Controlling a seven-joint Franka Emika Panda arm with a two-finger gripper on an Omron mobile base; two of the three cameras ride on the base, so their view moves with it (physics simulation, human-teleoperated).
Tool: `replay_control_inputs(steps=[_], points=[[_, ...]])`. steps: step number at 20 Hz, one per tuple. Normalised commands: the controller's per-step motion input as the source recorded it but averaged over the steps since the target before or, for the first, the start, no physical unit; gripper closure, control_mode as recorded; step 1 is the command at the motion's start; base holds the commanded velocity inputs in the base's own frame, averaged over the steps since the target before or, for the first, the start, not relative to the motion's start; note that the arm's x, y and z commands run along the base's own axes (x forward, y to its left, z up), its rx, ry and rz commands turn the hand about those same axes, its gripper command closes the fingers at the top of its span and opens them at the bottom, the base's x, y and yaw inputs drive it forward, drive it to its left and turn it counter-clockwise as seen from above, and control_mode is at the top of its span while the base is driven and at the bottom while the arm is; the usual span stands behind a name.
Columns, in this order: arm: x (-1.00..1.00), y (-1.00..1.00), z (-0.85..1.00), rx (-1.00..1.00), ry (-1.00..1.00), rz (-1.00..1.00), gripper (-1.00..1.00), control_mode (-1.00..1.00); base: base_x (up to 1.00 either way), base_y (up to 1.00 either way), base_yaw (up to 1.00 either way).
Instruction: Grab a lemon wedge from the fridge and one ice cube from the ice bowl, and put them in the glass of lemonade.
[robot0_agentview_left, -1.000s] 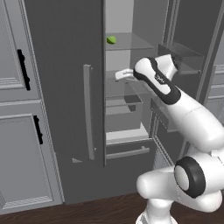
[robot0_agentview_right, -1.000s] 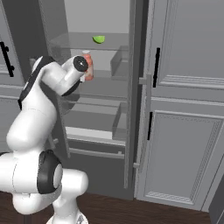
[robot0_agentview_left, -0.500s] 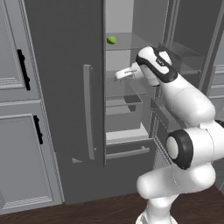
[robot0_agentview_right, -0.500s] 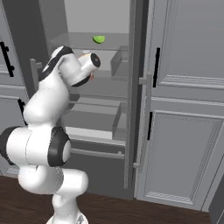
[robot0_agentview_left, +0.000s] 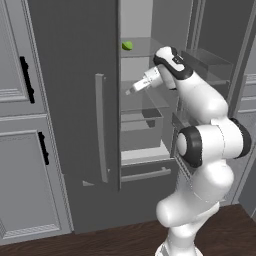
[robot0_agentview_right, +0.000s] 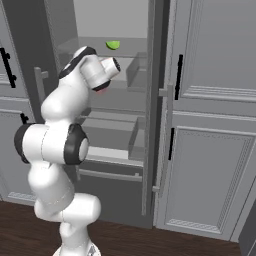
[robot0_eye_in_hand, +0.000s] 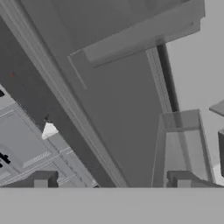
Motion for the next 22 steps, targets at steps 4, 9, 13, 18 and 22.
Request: replay_control_inputs(steps=[4,9,13,18,22], points=[[0.23,0.15,-0.15,0.0,0.0,0.13,-1.0,-1.0,0.0,0.0,0.0],[0.27,0.19,-0.17,0.0,0.0,0.04,-1.0,-1.0,0.0,0.0,0.0],[0.24,0.25,-0.23,0.0,0.0,0.03,-1.0,-1.0,0.0,0.0,0.0],[0.16,0.23,-0.09,0.0,0.0,0.05,-1.0,-1.0,0.0,0.0,0.0],[-0.01,0.33,0.0,0.0,0.0,0.11,-1.0,-1.0,0.0,0.0,0.0]])
